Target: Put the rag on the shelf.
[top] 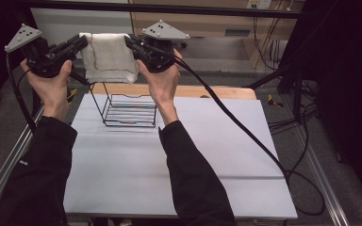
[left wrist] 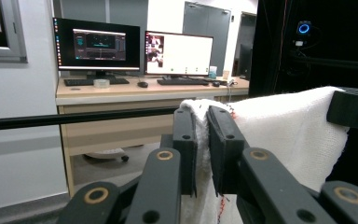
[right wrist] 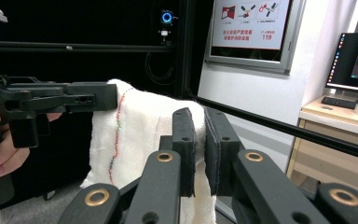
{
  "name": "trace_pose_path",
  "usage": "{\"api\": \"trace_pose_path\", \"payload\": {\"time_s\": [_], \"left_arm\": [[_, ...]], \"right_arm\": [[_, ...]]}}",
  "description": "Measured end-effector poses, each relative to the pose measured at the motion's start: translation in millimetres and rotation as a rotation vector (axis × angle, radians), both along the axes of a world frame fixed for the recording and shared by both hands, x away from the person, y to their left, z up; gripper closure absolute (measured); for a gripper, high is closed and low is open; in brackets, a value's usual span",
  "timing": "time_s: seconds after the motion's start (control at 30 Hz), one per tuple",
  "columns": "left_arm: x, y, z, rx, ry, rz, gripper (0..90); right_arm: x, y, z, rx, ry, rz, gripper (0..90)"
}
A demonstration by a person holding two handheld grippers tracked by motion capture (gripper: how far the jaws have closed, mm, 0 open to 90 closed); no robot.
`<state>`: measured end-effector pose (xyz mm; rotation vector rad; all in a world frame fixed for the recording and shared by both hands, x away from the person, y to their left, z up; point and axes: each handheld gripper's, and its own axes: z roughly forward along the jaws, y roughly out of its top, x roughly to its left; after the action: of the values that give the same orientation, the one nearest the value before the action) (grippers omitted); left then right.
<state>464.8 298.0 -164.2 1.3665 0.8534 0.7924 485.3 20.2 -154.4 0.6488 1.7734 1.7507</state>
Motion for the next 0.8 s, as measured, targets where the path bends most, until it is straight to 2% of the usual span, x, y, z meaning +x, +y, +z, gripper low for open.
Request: {"api": "trace_pose_path", "payload": {"time_s": [0.33, 0.47, 0.8], "left_arm": [[15.3, -2.2, 10.7, -0.008, -0.008, 0.006, 81.5], [22.0, -4.6, 12.8, 0.008, -0.007, 0.007, 81.6], [41.8, -1.8, 4.1, 0.004, 0.011, 0.009, 81.6]], "right_arm": [[13.3, 0.9, 8.5, -0.008, -0.013, -0.021, 83.6], [20.5, -0.8, 10.1, -0.006, -0.01, -0.03, 83.6], [38.3, 1.9, 4.2, -0.009, 0.014, -0.039, 83.6]]}}
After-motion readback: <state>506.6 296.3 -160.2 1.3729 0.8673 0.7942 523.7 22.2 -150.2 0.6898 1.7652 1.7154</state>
